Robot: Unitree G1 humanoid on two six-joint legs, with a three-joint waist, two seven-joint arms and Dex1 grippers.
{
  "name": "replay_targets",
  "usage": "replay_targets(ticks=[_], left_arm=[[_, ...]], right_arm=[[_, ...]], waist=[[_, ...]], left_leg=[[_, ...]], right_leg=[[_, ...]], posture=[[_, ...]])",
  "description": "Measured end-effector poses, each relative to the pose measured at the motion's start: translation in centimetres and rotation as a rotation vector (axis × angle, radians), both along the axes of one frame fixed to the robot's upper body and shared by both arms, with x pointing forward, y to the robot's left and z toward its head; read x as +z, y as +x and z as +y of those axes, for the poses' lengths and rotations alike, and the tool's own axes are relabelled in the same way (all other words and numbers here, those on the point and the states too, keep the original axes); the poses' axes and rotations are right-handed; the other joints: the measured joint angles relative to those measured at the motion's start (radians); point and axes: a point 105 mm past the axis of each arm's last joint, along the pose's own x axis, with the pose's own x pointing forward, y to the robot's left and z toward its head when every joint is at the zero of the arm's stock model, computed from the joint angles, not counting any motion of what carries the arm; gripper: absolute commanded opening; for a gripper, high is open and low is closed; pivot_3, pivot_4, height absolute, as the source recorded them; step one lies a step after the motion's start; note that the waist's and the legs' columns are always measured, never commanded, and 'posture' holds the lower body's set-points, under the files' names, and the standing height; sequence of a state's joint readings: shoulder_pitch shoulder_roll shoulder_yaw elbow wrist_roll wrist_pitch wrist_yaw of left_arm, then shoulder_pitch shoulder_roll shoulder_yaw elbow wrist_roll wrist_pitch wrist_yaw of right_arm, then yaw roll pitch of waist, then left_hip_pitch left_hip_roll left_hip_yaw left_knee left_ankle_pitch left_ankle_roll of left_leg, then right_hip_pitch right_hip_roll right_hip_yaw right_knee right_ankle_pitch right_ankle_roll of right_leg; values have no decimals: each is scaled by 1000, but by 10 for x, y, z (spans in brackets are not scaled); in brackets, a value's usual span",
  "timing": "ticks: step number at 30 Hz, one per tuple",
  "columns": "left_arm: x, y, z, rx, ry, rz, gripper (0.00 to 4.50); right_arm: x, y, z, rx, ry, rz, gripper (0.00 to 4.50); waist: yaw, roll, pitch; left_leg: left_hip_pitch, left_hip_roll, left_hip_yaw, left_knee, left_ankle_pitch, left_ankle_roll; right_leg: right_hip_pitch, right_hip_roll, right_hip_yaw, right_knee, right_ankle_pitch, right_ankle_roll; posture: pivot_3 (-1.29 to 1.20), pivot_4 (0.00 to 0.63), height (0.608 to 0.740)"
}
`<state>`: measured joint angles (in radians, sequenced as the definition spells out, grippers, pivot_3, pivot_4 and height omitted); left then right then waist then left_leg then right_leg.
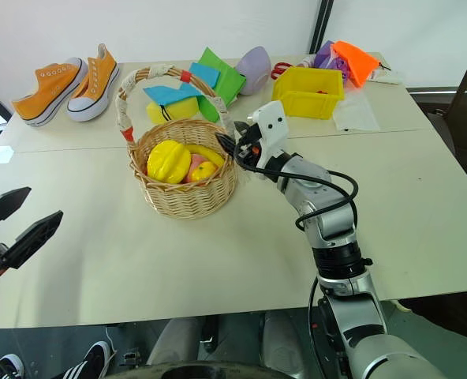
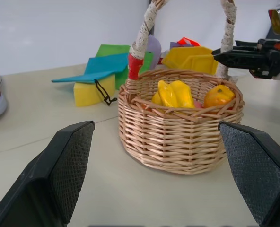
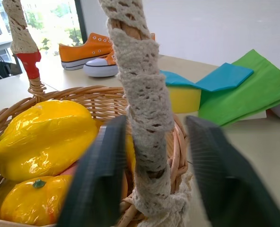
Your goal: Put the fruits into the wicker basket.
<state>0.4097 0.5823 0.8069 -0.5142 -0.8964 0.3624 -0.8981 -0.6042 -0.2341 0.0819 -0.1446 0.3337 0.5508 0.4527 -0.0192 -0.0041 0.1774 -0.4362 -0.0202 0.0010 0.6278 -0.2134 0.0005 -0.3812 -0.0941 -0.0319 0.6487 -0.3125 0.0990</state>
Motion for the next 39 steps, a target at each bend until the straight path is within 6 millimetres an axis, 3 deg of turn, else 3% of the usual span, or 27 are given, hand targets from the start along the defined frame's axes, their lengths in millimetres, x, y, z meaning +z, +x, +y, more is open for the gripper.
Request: replay_targets(ticks=[1, 6, 10, 13, 17, 23, 28, 33, 39], left_arm=[[-1, 0, -1, -5, -2, 2, 4500], [0, 4, -12, -50, -17, -5, 4500], [4, 11, -27, -111, -32, -26, 4500], [6, 18, -45, -190, -43, -29, 4500], [9, 25, -54, -232, -52, -41, 4500], [21, 53, -102, -450, -90, -69, 4500], [12, 70, -132, -572, -71, -37, 4500], [6, 80, -137, -611, -37, -30, 4500], [-4, 86, -133, -585, -3, -16, 4500]], right_arm=[[0, 0, 0, 0, 0, -2, 63], [1, 3, -5, -22, 2, -8, 63], [3, 10, -25, -68, -17, -25, 63], [10, 14, -55, -124, -37, -53, 63], [14, 8, -109, -212, -57, -67, 63], [18, -12, -175, -328, -107, -69, 63], [23, -25, -231, -540, -130, -107, 63], [21, -31, -255, -668, -117, -128, 63], [15, -32, -257, -720, -112, -154, 63]], waist=[[0, 0, 0], [2, 0, 0], [8, 0, 0], [10, 0, 0], [7, 1, 0], [9, 3, 1], [7, 3, 1], [6, 4, 1], [8, 4, 1]], left_leg=[[0, 0, 0, 0, 0, 0], [0, 0, 0, 0, 0, 0], [0, 0, 0, 0, 0, 0], [-1, -1, 0, 1, 0, 0], [-2, -1, 0, 0, 0, 0], [-2, -1, 1, 3, 0, 2], [-1, 0, 1, 4, 0, 2], [0, 1, 2, 3, 0, 2], [0, 1, 2, 4, 0, 2]], right_leg=[[0, 0, 0, 0, 0, 0], [0, 0, 0, 0, 0, 0], [0, 0, 0, 0, 0, 0], [3, -1, 0, 0, 1, 1], [3, 0, 0, 0, 1, 3], [5, 1, -1, 0, 2, 4], [6, 3, -1, 0, 2, 4], [6, 6, 0, 2, 2, 4], [7, 6, 0, 2, 2, 4]], posture=[[0, 150, 740], [0, 150, 740], [0, 150, 740], [0, 150, 740], [0, 150, 740], [0, 150, 740], [0, 150, 740], [0, 150, 740], [0, 150, 740]])
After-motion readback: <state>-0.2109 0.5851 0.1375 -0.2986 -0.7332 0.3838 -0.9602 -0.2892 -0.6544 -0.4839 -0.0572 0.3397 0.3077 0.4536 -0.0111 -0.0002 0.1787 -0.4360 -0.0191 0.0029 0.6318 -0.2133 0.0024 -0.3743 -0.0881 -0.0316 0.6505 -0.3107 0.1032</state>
